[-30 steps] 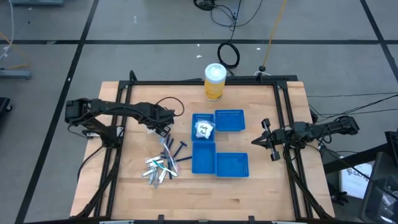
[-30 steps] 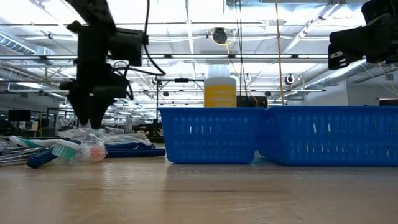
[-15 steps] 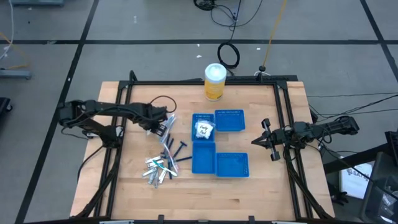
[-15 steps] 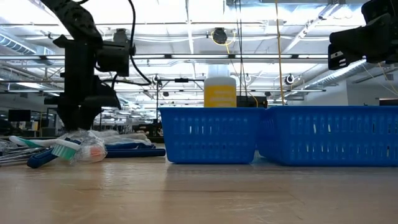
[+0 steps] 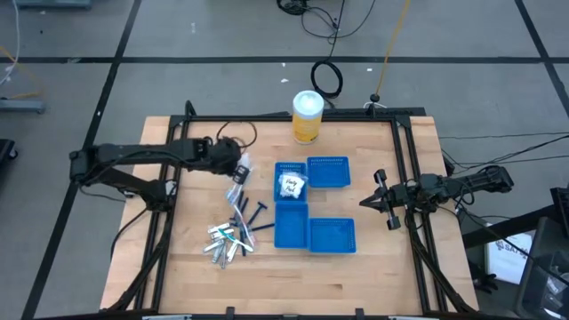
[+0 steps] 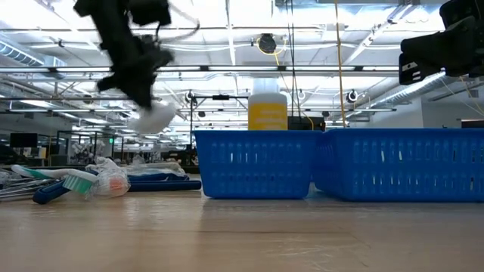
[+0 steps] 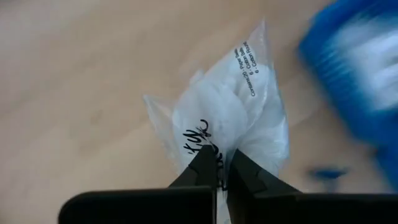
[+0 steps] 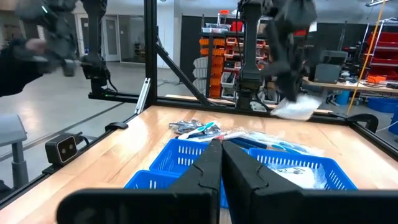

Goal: Pick & Place Travel size toiletries
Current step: Put the transparent cotton pack on the top left blue bin

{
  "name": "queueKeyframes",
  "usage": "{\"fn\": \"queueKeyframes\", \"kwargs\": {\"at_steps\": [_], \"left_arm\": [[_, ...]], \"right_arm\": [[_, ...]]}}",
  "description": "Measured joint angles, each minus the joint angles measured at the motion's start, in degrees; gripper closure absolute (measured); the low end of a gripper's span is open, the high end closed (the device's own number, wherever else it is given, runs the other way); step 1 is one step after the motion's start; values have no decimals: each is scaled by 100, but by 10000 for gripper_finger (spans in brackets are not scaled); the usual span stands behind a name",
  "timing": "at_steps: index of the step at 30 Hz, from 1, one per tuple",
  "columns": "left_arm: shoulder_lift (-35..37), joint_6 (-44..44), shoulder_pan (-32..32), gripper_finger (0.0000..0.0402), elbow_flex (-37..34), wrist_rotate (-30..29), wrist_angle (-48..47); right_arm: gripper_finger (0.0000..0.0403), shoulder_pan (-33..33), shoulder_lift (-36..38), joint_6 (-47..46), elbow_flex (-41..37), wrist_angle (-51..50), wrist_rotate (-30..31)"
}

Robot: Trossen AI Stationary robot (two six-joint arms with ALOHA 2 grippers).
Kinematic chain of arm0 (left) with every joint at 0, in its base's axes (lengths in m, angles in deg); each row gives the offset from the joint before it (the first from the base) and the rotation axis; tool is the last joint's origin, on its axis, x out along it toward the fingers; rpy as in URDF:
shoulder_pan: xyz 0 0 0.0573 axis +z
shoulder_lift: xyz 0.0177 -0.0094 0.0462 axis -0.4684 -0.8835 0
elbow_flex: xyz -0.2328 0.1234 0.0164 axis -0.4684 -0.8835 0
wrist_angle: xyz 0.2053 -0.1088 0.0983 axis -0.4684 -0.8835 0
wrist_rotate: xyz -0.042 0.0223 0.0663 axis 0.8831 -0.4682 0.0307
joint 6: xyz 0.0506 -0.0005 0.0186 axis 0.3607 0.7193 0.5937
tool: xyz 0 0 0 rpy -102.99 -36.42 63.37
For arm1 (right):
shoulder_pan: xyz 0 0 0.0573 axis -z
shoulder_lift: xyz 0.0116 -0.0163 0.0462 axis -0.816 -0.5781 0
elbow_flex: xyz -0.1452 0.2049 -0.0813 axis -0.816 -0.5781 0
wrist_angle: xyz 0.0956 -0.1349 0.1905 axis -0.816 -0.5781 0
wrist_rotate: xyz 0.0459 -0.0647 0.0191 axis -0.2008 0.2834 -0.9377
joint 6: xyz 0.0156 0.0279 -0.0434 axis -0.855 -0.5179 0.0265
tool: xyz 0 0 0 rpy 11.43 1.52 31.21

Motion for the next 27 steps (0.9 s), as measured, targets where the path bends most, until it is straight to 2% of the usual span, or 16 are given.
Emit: {"fn": "queueKeyframes", "kwargs": {"at_steps": [5,11,17,21,27], "left_arm": [[-372,718,-362,398,670,257,1276],[-1594,1238,-628,399,1470,307,1338],[-2722,1344,-634,396,1885,682,1424],[-3142,1345,-564,398,1962,861,1513],[-3408,1350,-512,384,1969,1076,1678]], "right_arm": [[399,0,0,0,-2,1,0],[399,0,2,0,-2,0,0],[399,0,2,0,0,2,0],[399,0,2,0,-1,4,0],[399,0,2,0,-1,1,0]]}}
